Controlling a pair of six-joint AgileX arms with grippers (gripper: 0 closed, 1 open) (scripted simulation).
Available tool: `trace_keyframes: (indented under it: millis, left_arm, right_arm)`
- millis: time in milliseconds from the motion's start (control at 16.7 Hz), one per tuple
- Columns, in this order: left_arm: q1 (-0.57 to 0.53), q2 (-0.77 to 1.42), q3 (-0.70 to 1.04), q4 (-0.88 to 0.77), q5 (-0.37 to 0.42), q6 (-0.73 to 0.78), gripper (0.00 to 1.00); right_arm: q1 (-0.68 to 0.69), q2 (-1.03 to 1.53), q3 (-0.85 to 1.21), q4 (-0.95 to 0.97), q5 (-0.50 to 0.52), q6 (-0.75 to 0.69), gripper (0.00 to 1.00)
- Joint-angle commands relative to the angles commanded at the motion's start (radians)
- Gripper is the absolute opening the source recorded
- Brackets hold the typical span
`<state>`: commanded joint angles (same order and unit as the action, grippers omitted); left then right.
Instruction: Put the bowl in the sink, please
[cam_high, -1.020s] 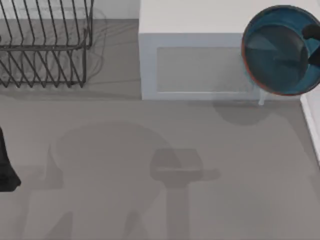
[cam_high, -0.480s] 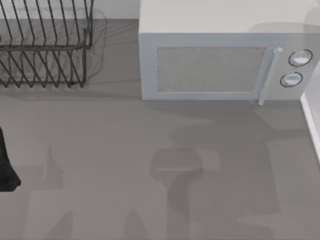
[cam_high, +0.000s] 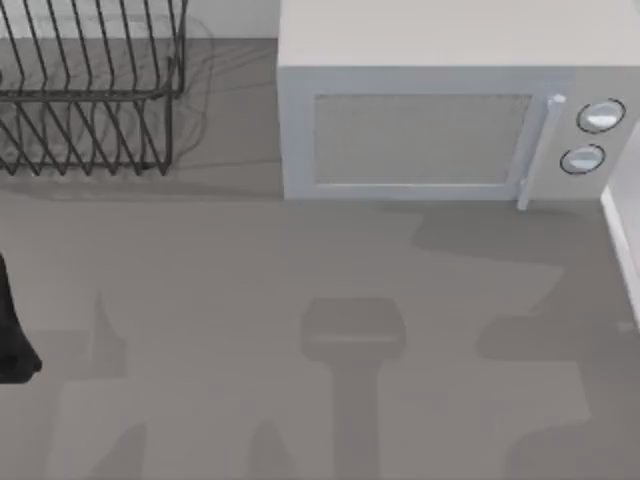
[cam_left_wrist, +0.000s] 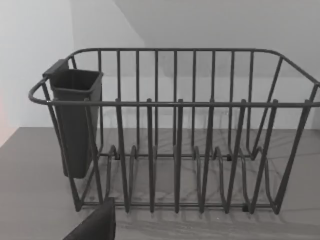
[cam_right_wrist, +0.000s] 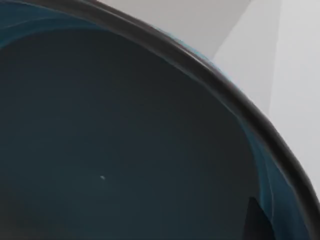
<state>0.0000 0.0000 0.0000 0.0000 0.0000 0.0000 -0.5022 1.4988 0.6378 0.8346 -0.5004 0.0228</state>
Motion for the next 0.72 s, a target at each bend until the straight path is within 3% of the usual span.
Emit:
trace_keyframes:
  millis: [720]
  left_arm:
    - [0.0,0.0,0.0,0.0,0.0,0.0,1.0]
  right_arm:
    - [-0.022,0.067,-0.047,0.141,-0.003,-0.003,0.0]
